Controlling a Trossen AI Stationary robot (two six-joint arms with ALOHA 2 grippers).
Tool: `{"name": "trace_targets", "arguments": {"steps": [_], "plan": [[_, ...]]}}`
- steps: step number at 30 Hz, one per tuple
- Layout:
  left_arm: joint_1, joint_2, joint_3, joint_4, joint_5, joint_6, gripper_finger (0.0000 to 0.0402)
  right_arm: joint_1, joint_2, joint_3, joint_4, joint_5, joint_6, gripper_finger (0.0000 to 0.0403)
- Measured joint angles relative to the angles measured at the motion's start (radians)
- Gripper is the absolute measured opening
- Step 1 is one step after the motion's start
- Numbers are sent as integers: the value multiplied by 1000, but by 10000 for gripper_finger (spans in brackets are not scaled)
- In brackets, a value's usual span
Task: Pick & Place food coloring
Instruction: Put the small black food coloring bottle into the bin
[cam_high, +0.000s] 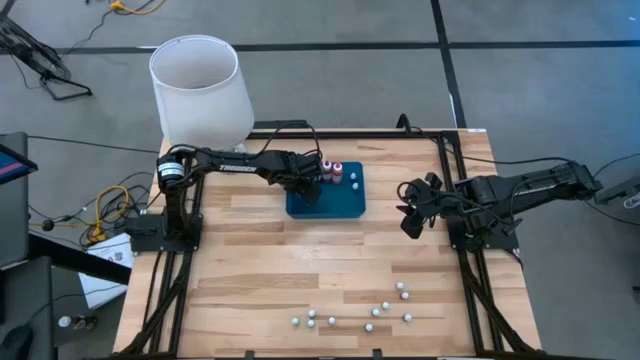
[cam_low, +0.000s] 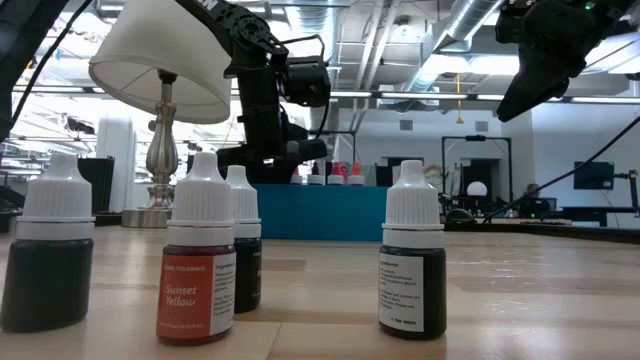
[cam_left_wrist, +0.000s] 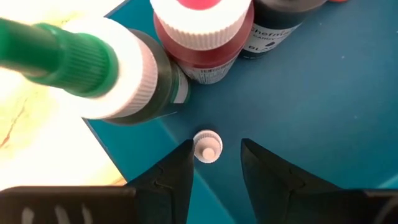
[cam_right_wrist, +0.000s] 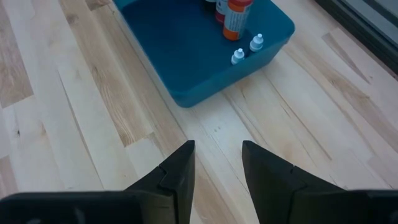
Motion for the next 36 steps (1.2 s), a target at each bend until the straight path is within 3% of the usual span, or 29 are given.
{"name": "trace_targets", "arguments": {"steps": [36], "plan": [[-16, -1, 9, -32, -9, -44, 126, 0, 0, 0, 0, 0, -1, 122]]}}
